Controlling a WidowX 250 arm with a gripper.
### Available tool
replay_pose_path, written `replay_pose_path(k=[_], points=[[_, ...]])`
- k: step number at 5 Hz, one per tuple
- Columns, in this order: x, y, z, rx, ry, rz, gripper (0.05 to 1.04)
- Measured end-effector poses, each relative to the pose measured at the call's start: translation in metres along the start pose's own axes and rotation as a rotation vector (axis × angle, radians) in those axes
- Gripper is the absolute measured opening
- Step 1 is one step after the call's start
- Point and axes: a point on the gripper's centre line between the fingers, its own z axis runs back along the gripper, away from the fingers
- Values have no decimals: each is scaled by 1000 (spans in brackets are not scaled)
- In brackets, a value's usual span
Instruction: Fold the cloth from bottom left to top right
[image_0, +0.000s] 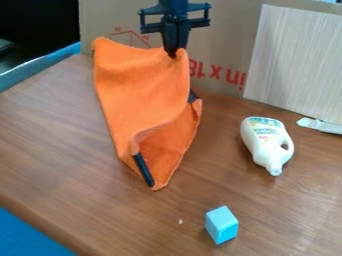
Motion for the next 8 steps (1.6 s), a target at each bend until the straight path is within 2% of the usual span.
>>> replay_pose_path(k=[1, 2, 4, 5, 6, 7, 8], points=[[-1, -9, -2, 2, 4, 4, 85], [-3, -18, -1, -5, 1, -5, 239], [-3, -21, -1, -21, -7, -9, 807], [-4, -22, -1, -28, 2, -23, 1000], [-6, -21, 6, -53, 13, -55, 999], [3, 13, 37, -82, -42, -73, 999], [1, 67, 51, -69, -121, -144, 999]])
